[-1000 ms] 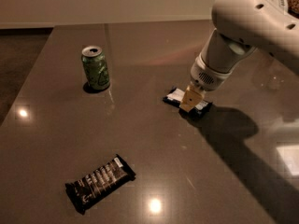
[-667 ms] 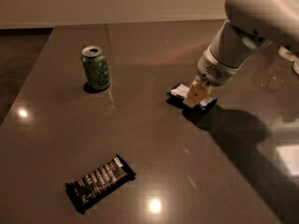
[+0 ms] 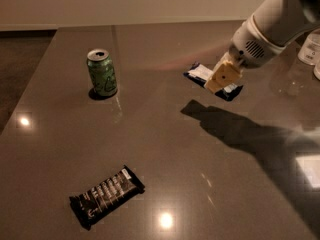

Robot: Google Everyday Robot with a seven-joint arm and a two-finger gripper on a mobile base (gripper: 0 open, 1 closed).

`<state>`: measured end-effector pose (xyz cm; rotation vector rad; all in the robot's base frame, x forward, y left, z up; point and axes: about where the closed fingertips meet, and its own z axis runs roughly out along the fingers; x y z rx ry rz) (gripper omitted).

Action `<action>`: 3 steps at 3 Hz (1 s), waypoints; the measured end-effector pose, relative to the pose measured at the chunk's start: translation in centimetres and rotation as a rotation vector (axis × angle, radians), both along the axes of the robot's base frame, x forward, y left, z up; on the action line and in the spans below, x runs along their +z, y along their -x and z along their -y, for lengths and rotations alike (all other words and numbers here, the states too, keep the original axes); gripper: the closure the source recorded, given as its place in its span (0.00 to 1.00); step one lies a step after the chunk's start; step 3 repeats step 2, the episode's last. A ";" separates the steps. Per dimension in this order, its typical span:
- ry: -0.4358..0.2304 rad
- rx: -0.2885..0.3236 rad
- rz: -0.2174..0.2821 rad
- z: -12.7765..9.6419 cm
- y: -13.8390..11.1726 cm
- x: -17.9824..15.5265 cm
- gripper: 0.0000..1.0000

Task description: Pick rxbar blueberry

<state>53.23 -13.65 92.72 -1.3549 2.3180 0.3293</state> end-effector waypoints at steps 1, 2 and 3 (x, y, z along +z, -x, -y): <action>-0.041 0.040 0.058 -0.3 0.3 3.6 1.00; -0.041 0.040 0.058 -0.3 0.3 3.6 1.00; -0.041 0.040 0.058 -0.3 0.3 3.6 1.00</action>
Offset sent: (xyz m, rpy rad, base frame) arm -0.0028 0.0017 0.0275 0.0316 -0.0431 0.0298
